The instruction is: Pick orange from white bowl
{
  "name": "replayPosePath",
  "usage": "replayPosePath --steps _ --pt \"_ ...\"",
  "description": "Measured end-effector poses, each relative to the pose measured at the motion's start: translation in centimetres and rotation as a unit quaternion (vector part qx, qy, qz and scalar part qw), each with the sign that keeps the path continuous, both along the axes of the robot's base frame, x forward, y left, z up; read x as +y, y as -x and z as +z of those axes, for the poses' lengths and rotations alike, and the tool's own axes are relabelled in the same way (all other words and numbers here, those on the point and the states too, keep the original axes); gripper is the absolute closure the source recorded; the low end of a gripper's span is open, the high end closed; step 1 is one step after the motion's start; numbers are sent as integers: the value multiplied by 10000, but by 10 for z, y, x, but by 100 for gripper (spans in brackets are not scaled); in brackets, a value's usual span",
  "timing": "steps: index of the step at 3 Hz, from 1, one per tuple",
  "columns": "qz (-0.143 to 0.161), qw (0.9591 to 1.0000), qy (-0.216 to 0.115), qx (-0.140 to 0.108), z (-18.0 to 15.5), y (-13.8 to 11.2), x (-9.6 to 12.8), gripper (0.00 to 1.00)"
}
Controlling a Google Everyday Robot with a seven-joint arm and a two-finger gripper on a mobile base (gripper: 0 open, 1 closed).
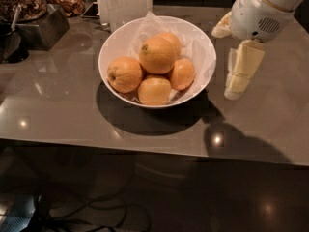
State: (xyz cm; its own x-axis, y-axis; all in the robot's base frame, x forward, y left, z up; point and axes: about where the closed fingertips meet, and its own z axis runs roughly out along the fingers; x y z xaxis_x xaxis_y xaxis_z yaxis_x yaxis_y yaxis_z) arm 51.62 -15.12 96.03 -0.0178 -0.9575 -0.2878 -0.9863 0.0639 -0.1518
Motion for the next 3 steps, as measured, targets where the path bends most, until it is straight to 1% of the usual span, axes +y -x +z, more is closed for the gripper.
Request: replayPosePath --steps 1,2,3 --pt "-13 9999 -35 -94 2 -4 2 0" --pt "-65 9997 -220 -72 -3 -12 6 0" --pt "-41 9990 -441 17 -8 -24 16 0"
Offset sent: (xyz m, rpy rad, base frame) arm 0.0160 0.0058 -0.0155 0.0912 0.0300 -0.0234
